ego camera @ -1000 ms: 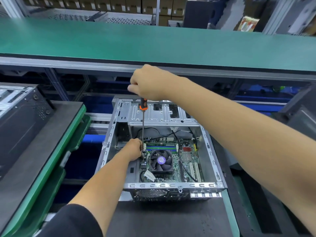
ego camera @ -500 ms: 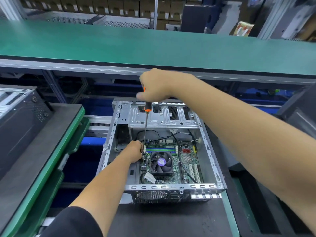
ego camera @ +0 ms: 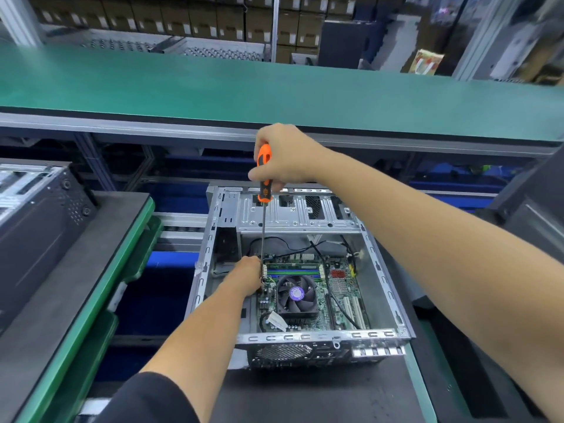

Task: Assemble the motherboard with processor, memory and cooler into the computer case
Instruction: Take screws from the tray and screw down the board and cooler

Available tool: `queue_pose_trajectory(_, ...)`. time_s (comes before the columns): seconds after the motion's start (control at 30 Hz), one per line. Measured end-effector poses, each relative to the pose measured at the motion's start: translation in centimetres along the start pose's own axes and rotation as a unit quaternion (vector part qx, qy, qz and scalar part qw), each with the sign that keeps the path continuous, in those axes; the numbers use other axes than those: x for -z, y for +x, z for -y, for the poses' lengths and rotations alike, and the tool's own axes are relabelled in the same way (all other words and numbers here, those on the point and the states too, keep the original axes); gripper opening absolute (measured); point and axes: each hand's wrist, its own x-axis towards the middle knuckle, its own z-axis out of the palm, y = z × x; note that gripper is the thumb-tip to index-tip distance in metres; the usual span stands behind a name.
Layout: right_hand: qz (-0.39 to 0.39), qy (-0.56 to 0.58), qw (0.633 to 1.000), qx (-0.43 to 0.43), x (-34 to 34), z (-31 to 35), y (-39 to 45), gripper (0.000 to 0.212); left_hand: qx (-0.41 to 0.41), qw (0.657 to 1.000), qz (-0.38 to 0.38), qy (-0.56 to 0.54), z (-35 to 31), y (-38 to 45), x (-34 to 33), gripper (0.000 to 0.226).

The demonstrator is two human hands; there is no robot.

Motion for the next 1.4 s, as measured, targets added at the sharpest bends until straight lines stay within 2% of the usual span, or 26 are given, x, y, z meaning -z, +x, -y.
queue_pose_trajectory(0.1, -0.040, 0.039, 0.998, -0.022, -0.4, 0.2, 0.0, 0.027, -0.003, 1.000, 0.005, 0.012, 0.0, -0.3, 0.0, 0.019)
queue_pose_trajectory(0.3, -0.058, 0.039, 0.997, -0.030, 0.3, -0.3, 0.0, 0.019, 0.006, 1.000, 0.008, -0.003, -0.2, -0.3, 0.2, 0.020)
queue_pose_trajectory(0.47, -0.096, 0.029, 0.995, -0.031, 1.1, -0.7, -0.2, 0.022, 0.029, 0.998, -0.027, -0.050, -0.3, 0.0, 0.4, 0.020)
queue_pose_trajectory(0.6, -0.117, 0.019, 0.993, -0.025, 1.1, -1.5, -0.3, 0.024, 0.002, 0.992, -0.082, -0.097, -0.6, -0.7, 1.3, 0.024)
queue_pose_trajectory(0.7, -0.137, 0.044, 0.989, -0.016, 1.3, -2.0, -0.4, 0.028, -0.021, 0.988, -0.085, -0.127, -1.2, -1.5, 2.4, 0.032)
queue_pose_trajectory(0.83, -0.156, 0.059, 0.986, 0.010, 2.6, -2.1, -0.8, 0.034, -0.050, 0.982, -0.082, -0.162, -3.4, -2.8, 3.6, 0.030)
queue_pose_trajectory(1.0, -0.242, 0.139, 0.959, 0.048, 6.7, -3.5, -2.6, 0.041, -0.062, 0.969, -0.136, -0.198, -9.1, -3.2, 4.7, 0.023)
queue_pose_trajectory(1.1, -0.237, 0.163, 0.957, 0.047, 9.5, -5.9, -4.5, 0.043, -0.111, 0.966, -0.114, -0.204, -14.8, -3.0, 4.7, 0.024)
queue_pose_trajectory(1.2, -0.255, 0.119, 0.959, 0.027, 12.4, -9.6, -6.7, 0.040, -0.160, 0.960, -0.084, -0.213, -20.8, -3.0, 3.5, 0.035)
queue_pose_trajectory(1.33, -0.315, 0.151, 0.937, -0.020, 15.7, -15.4, -9.7, 0.032, -0.117, 0.950, -0.167, -0.236, -24.7, -1.8, 2.3, 0.031)
queue_pose_trajectory(1.4, -0.337, 0.180, 0.924, -0.025, 17.1, -17.2, -10.6, 0.030, -0.144, 0.953, -0.149, -0.222, -26.0, -1.4, 2.7, 0.032)
